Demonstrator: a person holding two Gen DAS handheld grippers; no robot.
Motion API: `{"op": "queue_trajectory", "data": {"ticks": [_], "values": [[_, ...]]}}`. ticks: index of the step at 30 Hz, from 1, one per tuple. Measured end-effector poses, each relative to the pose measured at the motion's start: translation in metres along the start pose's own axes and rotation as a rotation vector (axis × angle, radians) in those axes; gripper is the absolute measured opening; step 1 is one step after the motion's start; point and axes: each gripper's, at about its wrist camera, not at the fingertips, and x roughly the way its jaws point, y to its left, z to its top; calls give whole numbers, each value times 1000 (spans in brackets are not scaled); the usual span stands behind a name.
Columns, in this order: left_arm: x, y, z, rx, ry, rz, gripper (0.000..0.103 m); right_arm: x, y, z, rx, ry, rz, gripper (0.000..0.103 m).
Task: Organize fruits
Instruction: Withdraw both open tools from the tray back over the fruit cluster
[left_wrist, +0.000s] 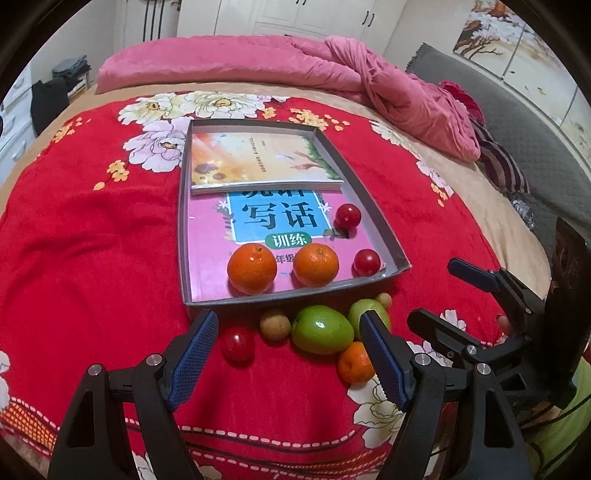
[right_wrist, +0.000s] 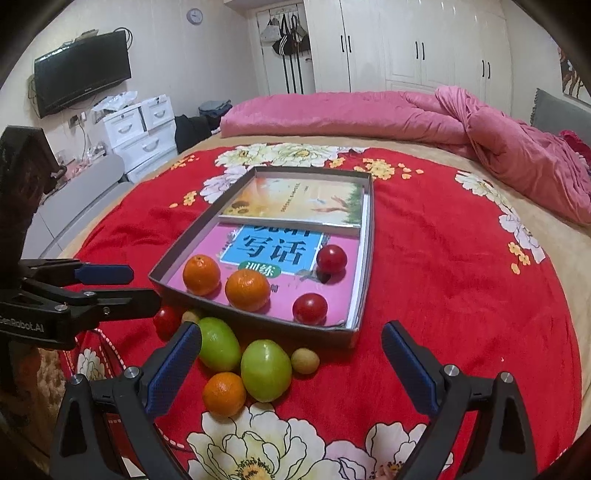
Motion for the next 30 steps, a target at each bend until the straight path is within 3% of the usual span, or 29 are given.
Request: {"op": "queue_trajectory", "data": {"ticks": [30], "values": [[13, -4, -19, 16, 95, -24, 80, 4, 14, -23, -3, 119, 9, 99]]}}
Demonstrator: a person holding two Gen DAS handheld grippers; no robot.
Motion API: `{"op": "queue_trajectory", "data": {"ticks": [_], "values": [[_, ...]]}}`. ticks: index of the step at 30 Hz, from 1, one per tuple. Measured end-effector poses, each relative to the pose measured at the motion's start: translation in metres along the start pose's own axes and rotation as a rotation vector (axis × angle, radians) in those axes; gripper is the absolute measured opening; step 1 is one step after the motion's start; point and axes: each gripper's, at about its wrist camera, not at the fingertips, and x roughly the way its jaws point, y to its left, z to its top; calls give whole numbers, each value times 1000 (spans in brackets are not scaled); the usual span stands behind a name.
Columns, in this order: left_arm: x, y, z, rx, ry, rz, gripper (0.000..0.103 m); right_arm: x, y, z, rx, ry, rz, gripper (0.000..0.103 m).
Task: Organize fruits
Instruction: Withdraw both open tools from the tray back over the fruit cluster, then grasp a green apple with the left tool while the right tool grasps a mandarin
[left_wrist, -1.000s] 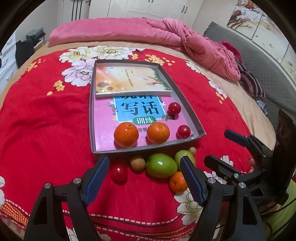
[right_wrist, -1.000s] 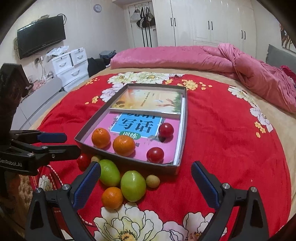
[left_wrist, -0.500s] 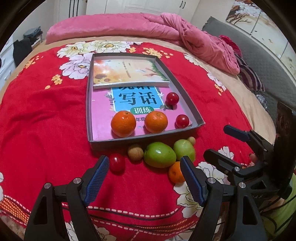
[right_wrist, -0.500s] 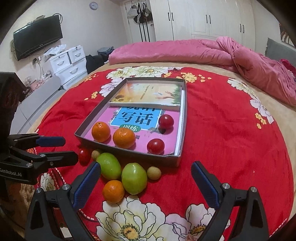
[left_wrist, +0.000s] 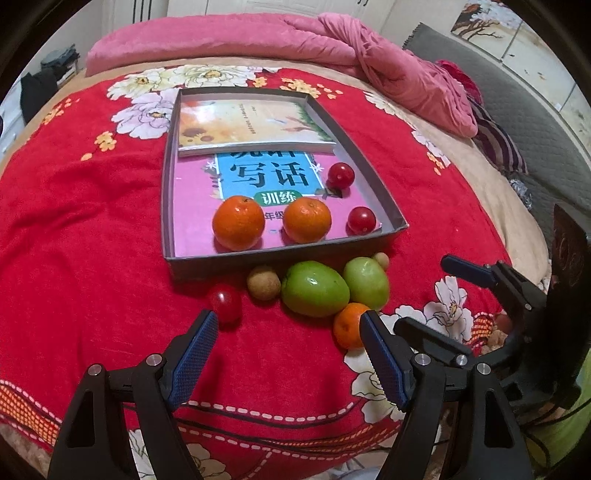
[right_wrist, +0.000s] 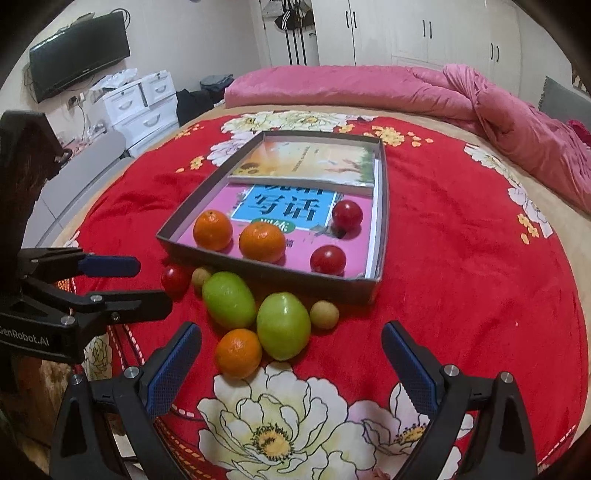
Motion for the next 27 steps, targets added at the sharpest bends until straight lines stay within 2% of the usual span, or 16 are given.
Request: {"op": "queue_trajectory", "data": {"ticks": [13, 16, 18, 21, 23, 27], "values": [[14, 6, -6, -55, 65, -38, 80, 14, 9, -16, 10, 93, 33, 95], [16, 8, -5, -86, 72, -70, 80, 19, 12, -19, 20, 115, 57, 89], [18, 8, -5, -94, 76, -82, 80, 22, 13, -20, 24, 128, 71, 78], [22, 6, -4, -107, 87, -111, 79, 25, 18, -21, 25, 136, 101, 69], [26, 6, -3, -122, 95, -132, 77, 27, 20, -21, 23, 143, 111, 66], [36, 7, -1, -170, 120, -172, 71, 34, 21, -22, 25, 155, 123, 51]]}}
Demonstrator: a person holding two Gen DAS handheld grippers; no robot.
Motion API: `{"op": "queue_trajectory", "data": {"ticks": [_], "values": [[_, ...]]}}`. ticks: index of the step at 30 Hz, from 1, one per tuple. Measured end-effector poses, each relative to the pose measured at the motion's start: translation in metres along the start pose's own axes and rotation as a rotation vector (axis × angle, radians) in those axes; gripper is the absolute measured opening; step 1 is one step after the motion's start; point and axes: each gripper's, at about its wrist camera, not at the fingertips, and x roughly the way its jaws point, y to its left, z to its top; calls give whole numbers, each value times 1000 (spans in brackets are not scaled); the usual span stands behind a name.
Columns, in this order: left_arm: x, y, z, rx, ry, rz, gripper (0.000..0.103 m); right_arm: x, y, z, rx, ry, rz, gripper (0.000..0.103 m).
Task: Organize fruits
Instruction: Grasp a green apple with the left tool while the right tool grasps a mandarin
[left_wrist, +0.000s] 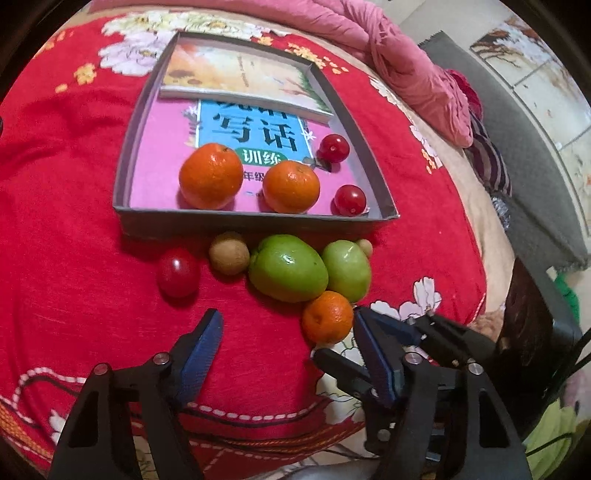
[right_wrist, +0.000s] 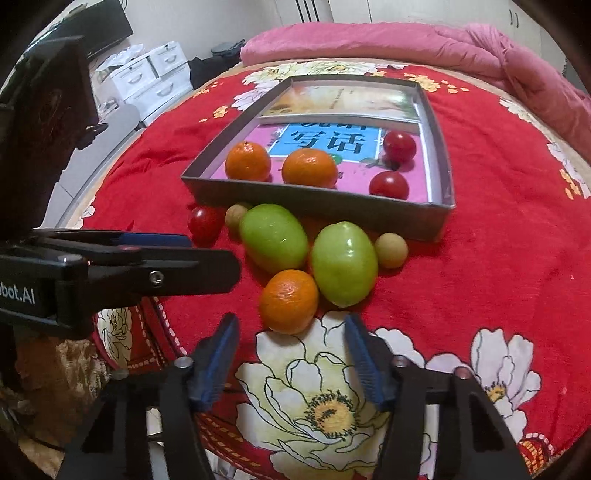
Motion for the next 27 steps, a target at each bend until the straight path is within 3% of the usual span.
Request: {"op": "queue_trajectory", "data": {"ticks": [3, 11, 19, 22, 27], "values": [[5, 3, 3, -36, 11, -24, 70, 4, -2, 1, 11, 4, 1, 43], [17, 4, 16, -112, 11, -46, 65, 10, 0, 1, 0, 6, 9, 37], [32, 7, 28, -200, 12, -51, 61, 14, 0, 1, 3, 7, 18, 36], [38, 11, 29, -230, 17, -41, 52, 15, -1, 1, 7, 7, 21, 36], [44, 11, 32, -253, 17, -45, 52, 20, 0, 3, -2, 8, 13, 36]]}}
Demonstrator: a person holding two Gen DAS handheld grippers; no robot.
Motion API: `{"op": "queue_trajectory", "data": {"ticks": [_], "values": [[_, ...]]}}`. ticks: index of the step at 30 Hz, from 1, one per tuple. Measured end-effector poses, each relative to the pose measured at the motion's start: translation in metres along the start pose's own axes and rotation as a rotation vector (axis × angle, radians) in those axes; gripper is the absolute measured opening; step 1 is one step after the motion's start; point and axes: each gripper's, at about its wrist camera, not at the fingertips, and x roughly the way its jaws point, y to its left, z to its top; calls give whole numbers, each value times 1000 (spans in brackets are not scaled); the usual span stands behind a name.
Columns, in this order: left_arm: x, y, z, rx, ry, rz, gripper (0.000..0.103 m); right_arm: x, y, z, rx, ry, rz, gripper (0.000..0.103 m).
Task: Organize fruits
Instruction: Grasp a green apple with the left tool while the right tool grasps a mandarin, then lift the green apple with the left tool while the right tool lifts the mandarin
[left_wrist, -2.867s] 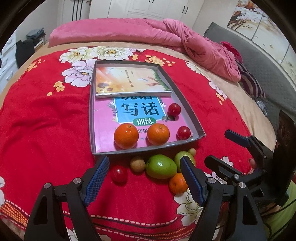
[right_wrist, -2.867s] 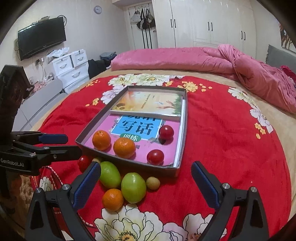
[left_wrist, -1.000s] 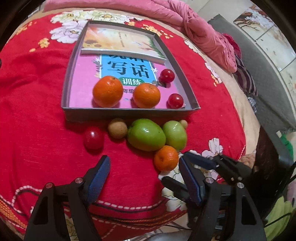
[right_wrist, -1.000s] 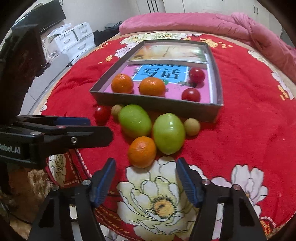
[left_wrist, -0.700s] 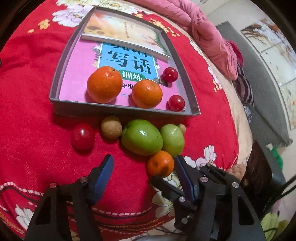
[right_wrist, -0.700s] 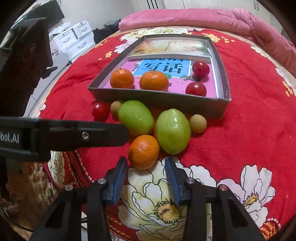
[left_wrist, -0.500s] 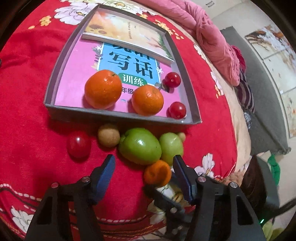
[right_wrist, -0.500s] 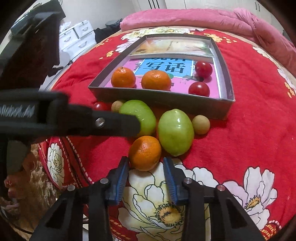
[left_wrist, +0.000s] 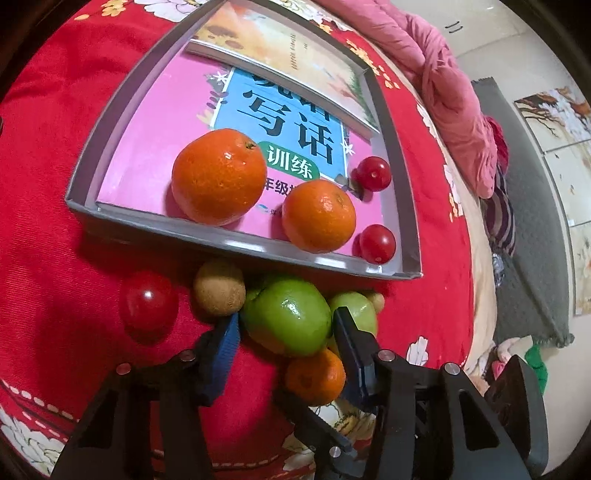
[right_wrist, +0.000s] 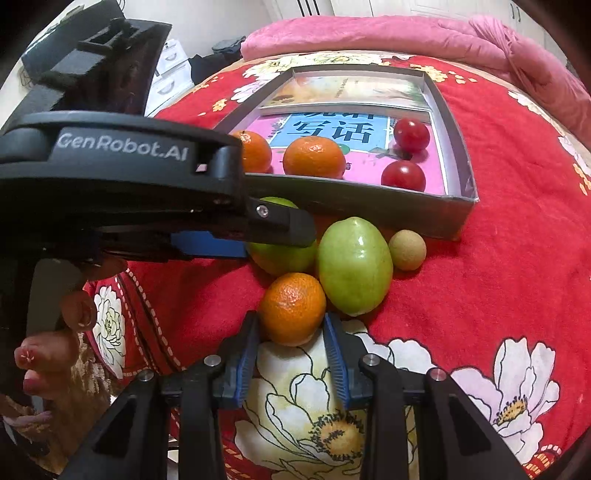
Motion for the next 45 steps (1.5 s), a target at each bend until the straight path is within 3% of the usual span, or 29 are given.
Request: {"op": "queue_trajectory", "data": {"ticks": [12, 23, 27, 30, 38, 45], "values": [[-8, 7, 0, 37, -8, -68, 52, -3, -4, 1, 5, -10, 40, 35], [-57, -12, -9, 172, -115, -37, 49, -29, 1, 3, -18, -116, 59, 35], [-67, -11, -7, 183, -148, -35, 44, -34, 2, 6, -26, -149, 61, 35], [-72, -10, -6, 186, -162, -50, 27, -36, 2, 6, -29, -159, 52, 35], [-55, -10, -9, 200, -115, -46, 27, -27, -6, 9, -7, -134, 42, 35], [-46, -20, -19, 286, -95, -21, 42, -46, -17, 10, 8, -187, 3, 35]]}}
